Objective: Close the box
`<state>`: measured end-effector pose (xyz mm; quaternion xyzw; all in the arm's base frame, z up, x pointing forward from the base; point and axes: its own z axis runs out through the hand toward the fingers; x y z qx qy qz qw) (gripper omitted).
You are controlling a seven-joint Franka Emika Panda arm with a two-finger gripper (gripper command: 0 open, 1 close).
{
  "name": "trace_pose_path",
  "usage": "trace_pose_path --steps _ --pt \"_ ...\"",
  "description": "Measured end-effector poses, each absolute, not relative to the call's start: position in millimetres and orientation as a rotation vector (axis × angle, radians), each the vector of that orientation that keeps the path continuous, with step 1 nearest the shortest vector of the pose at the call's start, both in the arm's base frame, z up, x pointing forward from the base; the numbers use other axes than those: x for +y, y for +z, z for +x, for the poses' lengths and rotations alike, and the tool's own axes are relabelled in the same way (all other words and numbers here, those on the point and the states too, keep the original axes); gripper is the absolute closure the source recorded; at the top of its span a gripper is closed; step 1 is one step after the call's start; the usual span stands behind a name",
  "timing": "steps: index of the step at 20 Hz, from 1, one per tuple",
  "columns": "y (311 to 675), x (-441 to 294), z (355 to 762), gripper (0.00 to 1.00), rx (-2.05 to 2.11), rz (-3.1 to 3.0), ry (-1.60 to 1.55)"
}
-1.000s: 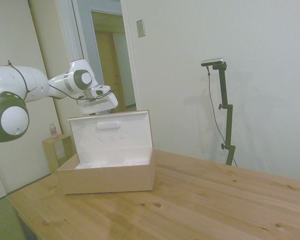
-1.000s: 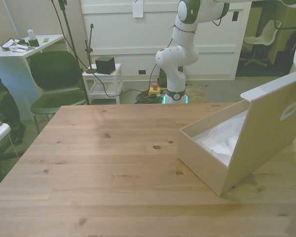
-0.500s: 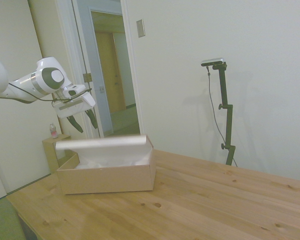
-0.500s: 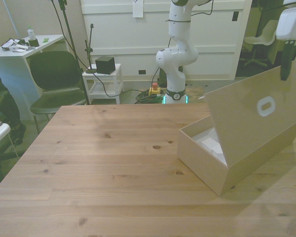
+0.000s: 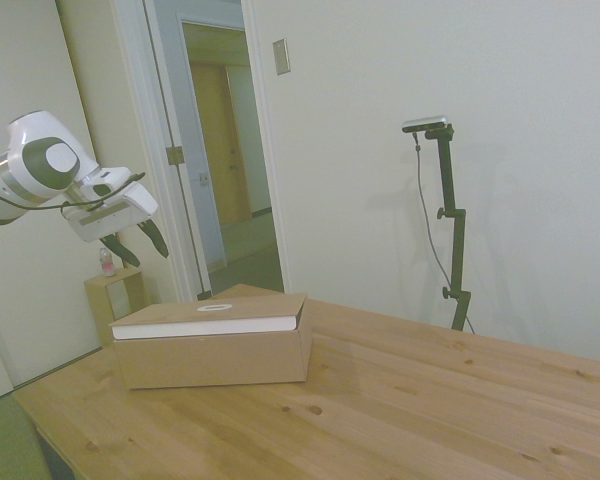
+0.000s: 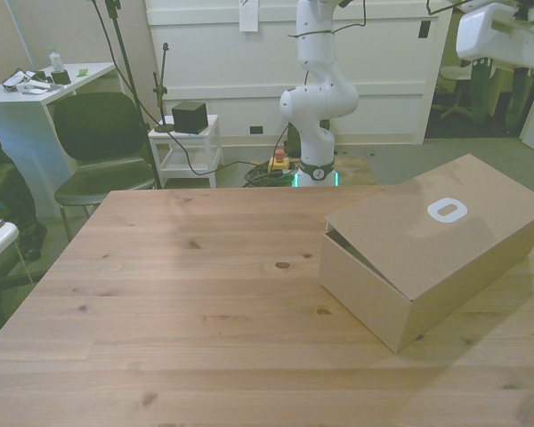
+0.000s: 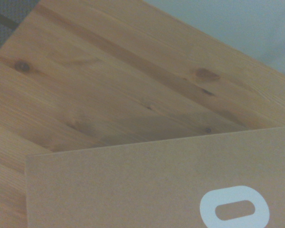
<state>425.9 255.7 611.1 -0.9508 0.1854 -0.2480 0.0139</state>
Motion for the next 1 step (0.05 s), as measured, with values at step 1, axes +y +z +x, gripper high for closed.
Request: trace_pose_path --steps 1 --pt "613.7 255.7 424.1 0.0 0.579 -2.956 -0.777"
